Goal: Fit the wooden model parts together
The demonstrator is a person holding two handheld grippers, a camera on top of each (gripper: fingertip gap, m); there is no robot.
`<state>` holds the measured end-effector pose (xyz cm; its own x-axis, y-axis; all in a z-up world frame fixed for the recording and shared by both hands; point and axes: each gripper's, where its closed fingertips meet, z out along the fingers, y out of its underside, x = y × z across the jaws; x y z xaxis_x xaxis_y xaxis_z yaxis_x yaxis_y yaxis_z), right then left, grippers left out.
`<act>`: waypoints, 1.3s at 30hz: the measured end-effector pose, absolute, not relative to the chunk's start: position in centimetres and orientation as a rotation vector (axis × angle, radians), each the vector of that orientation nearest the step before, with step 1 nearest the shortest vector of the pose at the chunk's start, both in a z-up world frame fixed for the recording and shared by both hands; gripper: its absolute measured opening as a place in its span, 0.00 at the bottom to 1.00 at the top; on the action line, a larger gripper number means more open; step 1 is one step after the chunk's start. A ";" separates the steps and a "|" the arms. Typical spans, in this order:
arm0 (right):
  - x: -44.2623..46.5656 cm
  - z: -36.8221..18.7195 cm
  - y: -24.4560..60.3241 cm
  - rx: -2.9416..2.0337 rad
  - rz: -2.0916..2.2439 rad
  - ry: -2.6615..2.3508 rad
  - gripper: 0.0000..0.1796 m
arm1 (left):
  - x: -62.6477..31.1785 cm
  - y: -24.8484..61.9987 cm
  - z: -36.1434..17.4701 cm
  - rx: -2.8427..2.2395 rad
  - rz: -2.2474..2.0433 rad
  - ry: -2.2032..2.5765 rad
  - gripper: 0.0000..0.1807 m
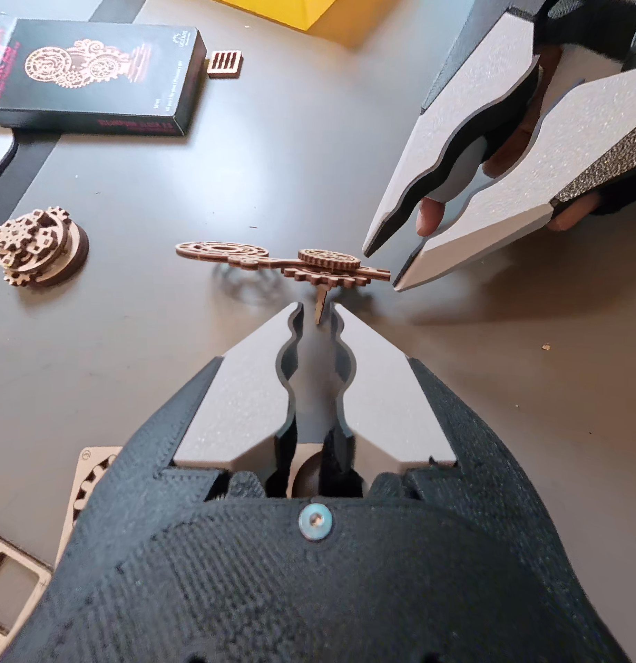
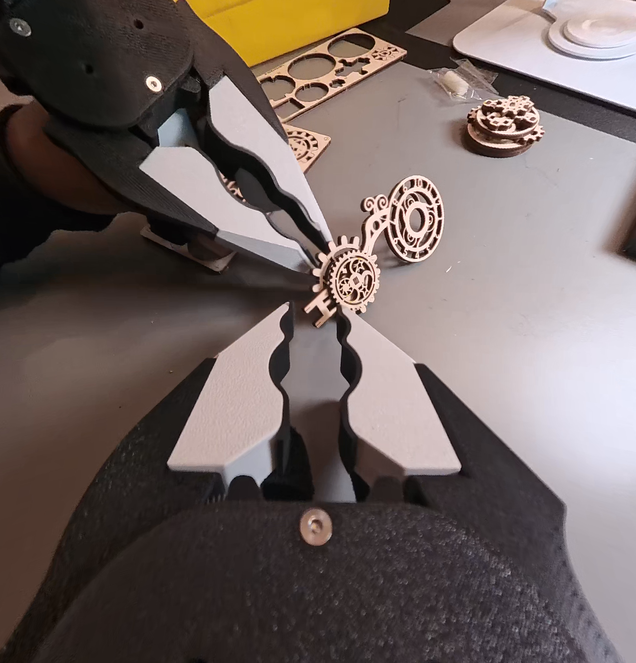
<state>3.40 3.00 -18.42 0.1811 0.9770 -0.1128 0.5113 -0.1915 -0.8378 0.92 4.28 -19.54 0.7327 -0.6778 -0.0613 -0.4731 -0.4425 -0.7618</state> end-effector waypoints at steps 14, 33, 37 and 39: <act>3.5 -11.1 3.5 -1.344 1.058 -1.233 0.19 | -3.4 3.9 -9.0 -1.605 -0.483 0.410 0.27; 4.3 -11.8 6.0 -1.393 1.016 -1.165 0.09 | -5.9 2.6 -7.6 -1.585 -0.349 0.279 0.19; 4.5 -11.6 6.1 -1.396 1.043 -1.149 0.09 | -7.1 1.2 -7.4 -1.604 -0.276 0.229 0.29; 4.6 -11.7 6.2 -1.400 1.043 -1.149 0.09 | -7.7 0.2 -7.9 -1.611 -0.268 0.190 0.30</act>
<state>4.56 6.16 -11.67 0.1752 0.9843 -0.0228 0.1174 -0.0439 -0.9921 -7.75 0.24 -7.92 0.9571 -0.2841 0.0567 0.0414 -0.0594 -0.9974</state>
